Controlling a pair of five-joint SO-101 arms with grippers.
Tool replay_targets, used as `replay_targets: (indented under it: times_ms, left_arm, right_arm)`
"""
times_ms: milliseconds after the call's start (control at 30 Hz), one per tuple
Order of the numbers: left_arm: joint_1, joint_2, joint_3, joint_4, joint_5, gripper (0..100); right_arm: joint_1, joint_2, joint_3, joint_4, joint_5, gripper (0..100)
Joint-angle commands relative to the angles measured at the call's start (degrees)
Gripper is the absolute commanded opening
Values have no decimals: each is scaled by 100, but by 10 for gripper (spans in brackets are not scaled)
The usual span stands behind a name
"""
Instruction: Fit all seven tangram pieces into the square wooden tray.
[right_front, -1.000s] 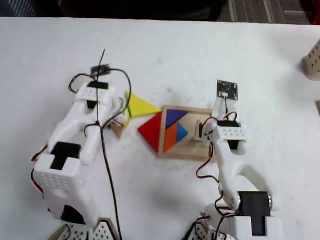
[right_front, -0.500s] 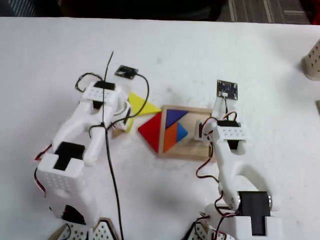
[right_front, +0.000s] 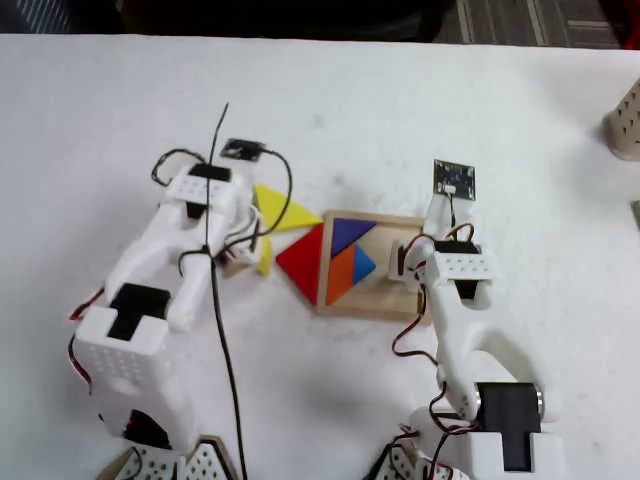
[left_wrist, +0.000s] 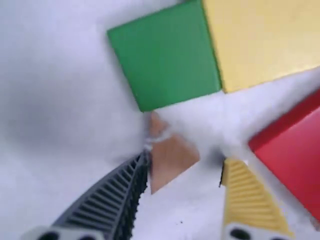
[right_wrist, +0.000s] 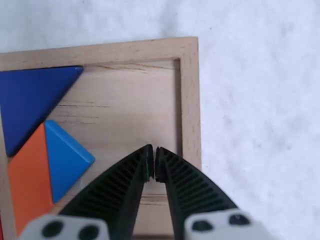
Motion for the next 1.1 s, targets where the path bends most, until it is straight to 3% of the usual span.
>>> replay_targets:
  times_ms: [0,100,333,533,733,1067]
  left_arm:
    - [180,-40,-44,-264,1240,238]
    - [145,-40,-35,-264,1574,190]
    - [84,-40,-35,-264,1530,112]
    - [101,-84,-35,-299,202,83]
    - [92,-286,-44,-299,-413,86]
    - [391,-2431,1626,-1064,-1451,87]
  right_arm:
    - [66,-136,-44,22,-44,17]
    - [66,-136,-44,22,-44,17]
    - [66,-136,-44,22,-44,17]
    - [66,-136,-44,22,-44,17]
    - [66,-136,-44,22,-44,17]
    - [84,-136,-44,22,-44,17]
